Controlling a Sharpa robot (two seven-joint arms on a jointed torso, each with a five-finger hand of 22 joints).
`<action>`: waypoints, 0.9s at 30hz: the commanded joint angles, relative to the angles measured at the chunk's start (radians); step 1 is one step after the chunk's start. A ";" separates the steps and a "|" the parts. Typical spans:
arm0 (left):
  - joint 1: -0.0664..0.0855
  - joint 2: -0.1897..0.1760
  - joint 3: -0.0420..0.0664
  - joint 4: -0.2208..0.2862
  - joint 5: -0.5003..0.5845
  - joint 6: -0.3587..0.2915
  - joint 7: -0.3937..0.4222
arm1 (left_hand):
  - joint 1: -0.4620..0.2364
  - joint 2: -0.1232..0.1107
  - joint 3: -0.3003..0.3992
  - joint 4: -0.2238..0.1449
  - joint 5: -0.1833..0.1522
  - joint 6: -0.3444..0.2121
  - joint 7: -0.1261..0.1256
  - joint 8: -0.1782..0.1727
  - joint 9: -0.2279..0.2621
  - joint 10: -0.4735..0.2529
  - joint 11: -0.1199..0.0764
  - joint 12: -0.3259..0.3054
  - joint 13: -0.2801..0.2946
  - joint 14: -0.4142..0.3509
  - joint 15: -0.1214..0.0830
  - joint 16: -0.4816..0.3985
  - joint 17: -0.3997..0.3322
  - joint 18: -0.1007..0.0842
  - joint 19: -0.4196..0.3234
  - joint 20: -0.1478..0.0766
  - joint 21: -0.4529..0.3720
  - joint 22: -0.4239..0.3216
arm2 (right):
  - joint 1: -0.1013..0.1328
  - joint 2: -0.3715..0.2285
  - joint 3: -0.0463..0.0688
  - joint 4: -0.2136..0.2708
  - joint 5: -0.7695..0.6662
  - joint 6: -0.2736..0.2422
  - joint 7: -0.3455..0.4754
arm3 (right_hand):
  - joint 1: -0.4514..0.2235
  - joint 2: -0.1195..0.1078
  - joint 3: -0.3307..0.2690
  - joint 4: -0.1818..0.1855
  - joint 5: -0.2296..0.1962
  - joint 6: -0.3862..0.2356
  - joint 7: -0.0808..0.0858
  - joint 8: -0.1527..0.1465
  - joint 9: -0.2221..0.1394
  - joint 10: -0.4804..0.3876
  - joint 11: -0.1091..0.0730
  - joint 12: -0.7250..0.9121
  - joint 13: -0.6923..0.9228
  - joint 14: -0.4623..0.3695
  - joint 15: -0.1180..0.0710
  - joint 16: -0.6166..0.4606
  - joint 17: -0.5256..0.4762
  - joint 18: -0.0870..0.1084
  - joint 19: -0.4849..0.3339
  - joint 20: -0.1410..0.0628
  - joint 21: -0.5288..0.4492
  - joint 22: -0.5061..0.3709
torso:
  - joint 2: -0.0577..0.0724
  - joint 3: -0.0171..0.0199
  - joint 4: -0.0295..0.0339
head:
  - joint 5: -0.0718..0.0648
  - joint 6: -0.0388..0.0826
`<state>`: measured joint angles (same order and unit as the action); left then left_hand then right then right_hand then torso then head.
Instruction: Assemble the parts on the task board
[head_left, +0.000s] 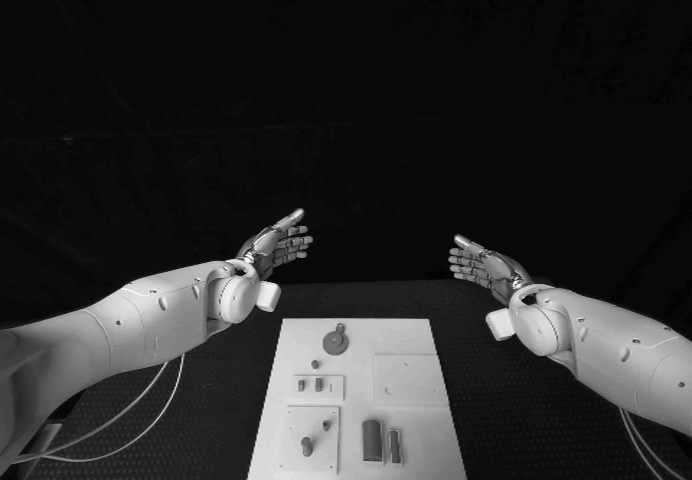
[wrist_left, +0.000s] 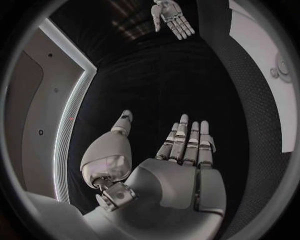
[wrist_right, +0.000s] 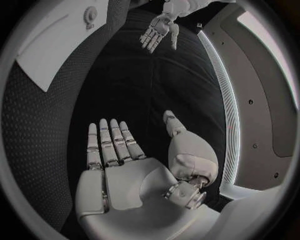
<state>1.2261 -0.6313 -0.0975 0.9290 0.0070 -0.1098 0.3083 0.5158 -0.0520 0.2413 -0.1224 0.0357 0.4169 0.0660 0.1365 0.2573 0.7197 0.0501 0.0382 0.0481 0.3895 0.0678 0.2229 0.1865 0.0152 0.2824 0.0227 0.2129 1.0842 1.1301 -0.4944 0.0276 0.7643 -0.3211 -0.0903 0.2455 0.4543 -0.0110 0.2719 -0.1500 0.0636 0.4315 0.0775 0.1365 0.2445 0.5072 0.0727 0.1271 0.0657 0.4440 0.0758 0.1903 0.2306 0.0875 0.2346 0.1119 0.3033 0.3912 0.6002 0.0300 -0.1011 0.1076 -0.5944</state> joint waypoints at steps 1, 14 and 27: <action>-0.008 -0.006 0.005 0.032 -0.001 -0.039 0.015 | -0.516 0.052 -0.241 0.122 -0.036 -0.417 -0.066 -0.136 -0.257 -0.720 -0.050 -0.038 -0.048 -0.390 -0.068 -0.223 -0.186 -0.015 -0.282 -0.023 -0.213 -0.355 | -0.003 -0.010 -0.001 0.032 0.015 -0.031 0.015 | -0.454 0.011 -0.272 0.150 -0.064 -0.432 -0.078 -0.136 -0.245 -0.507 -0.073 -0.127 -0.066 -0.444 -0.076 -0.190 -0.231 -0.088 -0.235 -0.112 -0.303 -0.391 | -0.010 -0.0059 0.0178 | -0.019 -0.002; -0.103 -0.087 0.057 0.377 -0.004 -0.390 0.126 | -0.516 0.052 -0.241 0.122 -0.036 -0.417 -0.066 -0.136 -0.257 -0.720 -0.050 -0.038 -0.048 -0.390 -0.068 -0.223 -0.186 -0.015 -0.282 -0.023 -0.213 -1.084 | -0.038 -0.135 -0.013 0.384 0.154 -0.326 0.133 | -0.454 0.011 -0.272 0.150 -0.064 -0.432 -0.078 -0.136 -0.245 -0.507 -0.073 -0.127 -0.066 -0.444 -0.076 -0.190 -0.231 -0.088 -0.235 -0.112 -0.303 -0.391 | -0.056 -0.0300 0.1009 | -0.107 -0.006; -0.174 -0.147 0.096 0.632 -0.007 -0.651 0.209 | -0.516 0.052 -0.241 0.122 -0.036 -0.417 -0.066 -0.136 -0.257 -0.720 -0.050 -0.038 -0.048 -0.390 -0.068 -0.223 -0.186 -0.015 -0.282 -0.023 -0.213 -1.084 | -0.074 -0.264 -0.025 0.744 0.297 -0.628 0.254 | -0.454 0.011 -0.272 0.150 -0.064 -0.432 -0.078 -0.136 -0.245 -0.507 -0.073 -0.127 -0.066 -0.444 -0.076 -0.190 -0.231 -0.088 -0.235 -0.112 -0.303 -0.391 | -0.056 -0.0300 0.1011 | -0.108 -0.006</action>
<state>1.0535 -0.7766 -0.0031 1.5521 0.0063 -0.6579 0.4587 0.0072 0.0003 0.0049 0.0010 0.0047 0.0052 -0.0001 0.0067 0.0014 0.0053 0.0001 0.0068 0.0012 0.0036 0.0001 0.0035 0.0009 0.0157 0.0034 0.0001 0.0035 0.0016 1.0577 -0.7537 0.0021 1.4931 -0.0867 -0.5984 0.4277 0.0057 0.0000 0.0044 -0.0001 0.0036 0.0045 -0.0001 0.0035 0.0009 0.0036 -0.0001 0.0035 0.0009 0.0047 0.0003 0.0035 0.0009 0.0137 0.0048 -0.0004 0.0035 0.0009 0.5445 0.0005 -0.0006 0.0001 -0.6000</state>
